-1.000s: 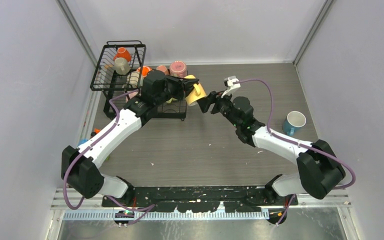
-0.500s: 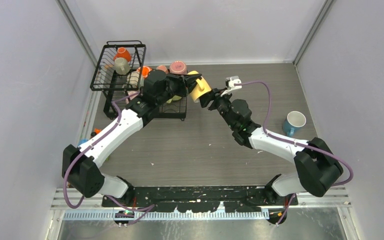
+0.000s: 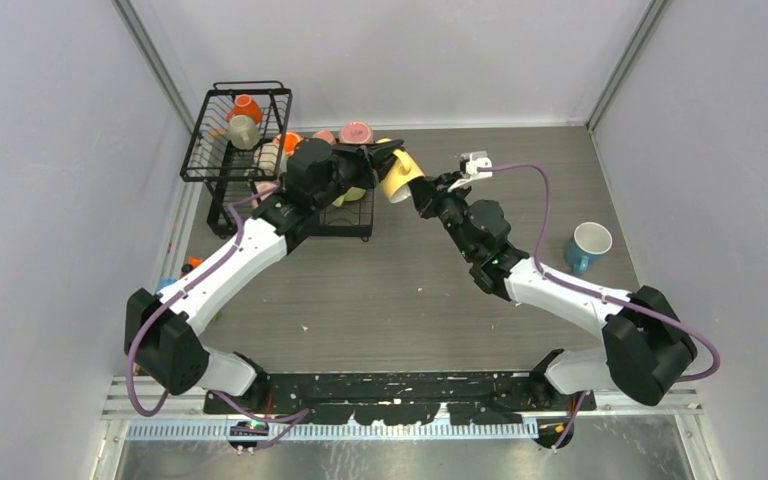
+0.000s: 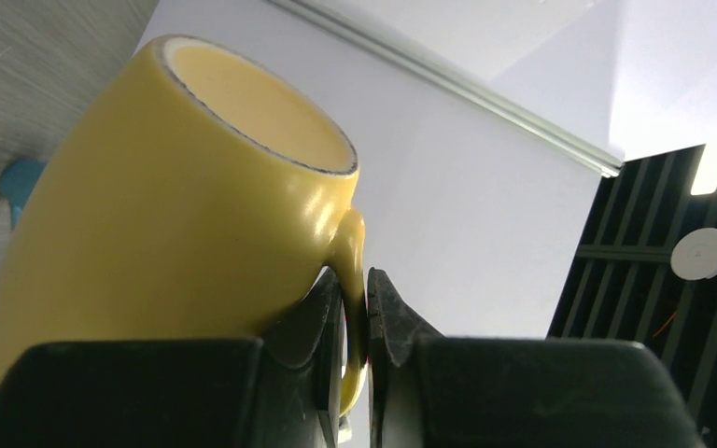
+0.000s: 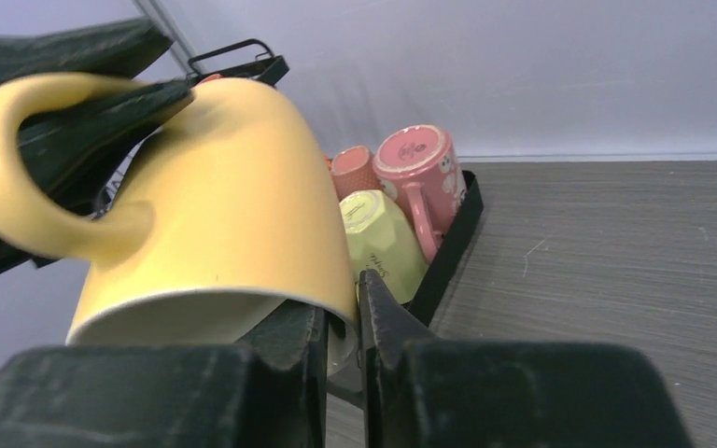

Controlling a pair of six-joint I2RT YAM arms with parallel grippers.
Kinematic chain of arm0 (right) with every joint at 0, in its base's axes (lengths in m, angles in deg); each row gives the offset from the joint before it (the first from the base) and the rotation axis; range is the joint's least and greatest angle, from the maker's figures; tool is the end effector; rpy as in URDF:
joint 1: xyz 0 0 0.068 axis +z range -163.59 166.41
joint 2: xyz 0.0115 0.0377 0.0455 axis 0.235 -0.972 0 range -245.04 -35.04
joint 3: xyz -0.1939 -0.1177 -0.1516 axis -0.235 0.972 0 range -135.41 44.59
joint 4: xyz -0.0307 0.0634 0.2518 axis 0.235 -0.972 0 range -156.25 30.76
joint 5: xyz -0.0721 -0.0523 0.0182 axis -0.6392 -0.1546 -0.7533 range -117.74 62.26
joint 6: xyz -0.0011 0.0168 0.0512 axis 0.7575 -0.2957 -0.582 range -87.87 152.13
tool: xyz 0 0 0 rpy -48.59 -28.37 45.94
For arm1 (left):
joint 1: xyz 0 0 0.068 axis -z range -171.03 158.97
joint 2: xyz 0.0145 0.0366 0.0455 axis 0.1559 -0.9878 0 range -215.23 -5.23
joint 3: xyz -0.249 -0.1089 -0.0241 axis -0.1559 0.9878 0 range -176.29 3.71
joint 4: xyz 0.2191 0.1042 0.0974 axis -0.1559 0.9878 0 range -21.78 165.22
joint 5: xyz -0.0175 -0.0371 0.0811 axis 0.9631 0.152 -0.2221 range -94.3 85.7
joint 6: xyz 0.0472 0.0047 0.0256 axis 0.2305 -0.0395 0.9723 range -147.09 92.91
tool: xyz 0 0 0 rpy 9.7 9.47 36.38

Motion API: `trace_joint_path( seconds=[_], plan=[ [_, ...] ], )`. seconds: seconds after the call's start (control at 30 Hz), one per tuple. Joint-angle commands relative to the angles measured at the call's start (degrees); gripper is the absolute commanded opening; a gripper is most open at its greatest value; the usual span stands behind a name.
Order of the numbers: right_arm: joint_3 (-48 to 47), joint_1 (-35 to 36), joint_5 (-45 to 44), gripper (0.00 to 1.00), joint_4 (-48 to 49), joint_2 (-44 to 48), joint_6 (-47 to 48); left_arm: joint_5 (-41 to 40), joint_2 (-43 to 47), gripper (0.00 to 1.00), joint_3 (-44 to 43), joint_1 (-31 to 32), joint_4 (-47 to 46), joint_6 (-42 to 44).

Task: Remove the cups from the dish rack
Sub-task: Place the cup at the center of the board.

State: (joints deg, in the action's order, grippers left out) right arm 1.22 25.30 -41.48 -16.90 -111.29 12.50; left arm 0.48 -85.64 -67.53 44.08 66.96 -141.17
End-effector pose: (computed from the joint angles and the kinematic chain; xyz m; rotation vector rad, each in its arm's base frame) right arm 0.2409 0.1835 0.3052 -0.0386 1.4439 0.6750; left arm 0.2730 -0.1956 0.3791 -1.3203 1.7267 -1.8475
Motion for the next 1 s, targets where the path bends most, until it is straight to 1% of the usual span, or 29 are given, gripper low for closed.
trace_joint_path(
  seconds=[0.0,0.03,0.1,0.13,0.2,0.27,0.33,0.37,0.57,0.8,0.97],
  plan=[
    [-2.47,0.37,-2.55,0.06,4.08,3.74,-1.53,2.28,-0.16,0.00,-2.27,0.57,-3.58,0.52],
    [-2.49,0.33,-2.80,0.02,3.74,4.05,-1.54,2.34,-0.26,0.00,-2.29,0.64,-3.62,0.69],
    [-2.32,0.34,-3.13,0.01,3.33,4.62,-1.59,2.40,-0.49,0.00,-2.20,0.76,-3.73,1.00],
    [-2.19,0.31,-3.26,0.01,2.98,4.97,-1.63,2.49,-0.58,0.02,-2.11,0.81,-3.89,1.08],
    [-2.22,0.36,-3.51,0.01,1.97,5.55,-1.78,2.80,-0.83,0.10,-2.00,0.76,-4.49,1.52],
    [-2.12,0.37,-3.93,0.01,0.99,6.19,-1.88,3.00,-0.93,0.24,-1.95,0.78,-4.57,1.94],
    [-2.29,0.33,-4.45,0.01,-0.43,6.79,-1.98,3.13,-0.94,0.31,-1.89,0.75,-4.65,2.53],
    [-2.32,0.36,-4.72,0.01,-1.17,7.12,-1.98,3.28,-0.89,0.38,-1.94,0.80,-4.52,2.96],
    [-2.33,0.32,-6.66,0.01,-6.11,9.21,-2.69,4.18,-0.77,0.62,-1.02,0.78,-4.82,5.30],
    [-2.49,0.24,-9.02,0.01,-12.52,11.22,-4.69,5.33,-0.06,0.79,-0.12,0.79,-2.52,9.44],
    [-3.06,0.08,-11.31,0.01,-18.19,12.41,-5.88,6.41,0.45,0.89,-0.99,0.31,0.37,15.47]
  ],
)
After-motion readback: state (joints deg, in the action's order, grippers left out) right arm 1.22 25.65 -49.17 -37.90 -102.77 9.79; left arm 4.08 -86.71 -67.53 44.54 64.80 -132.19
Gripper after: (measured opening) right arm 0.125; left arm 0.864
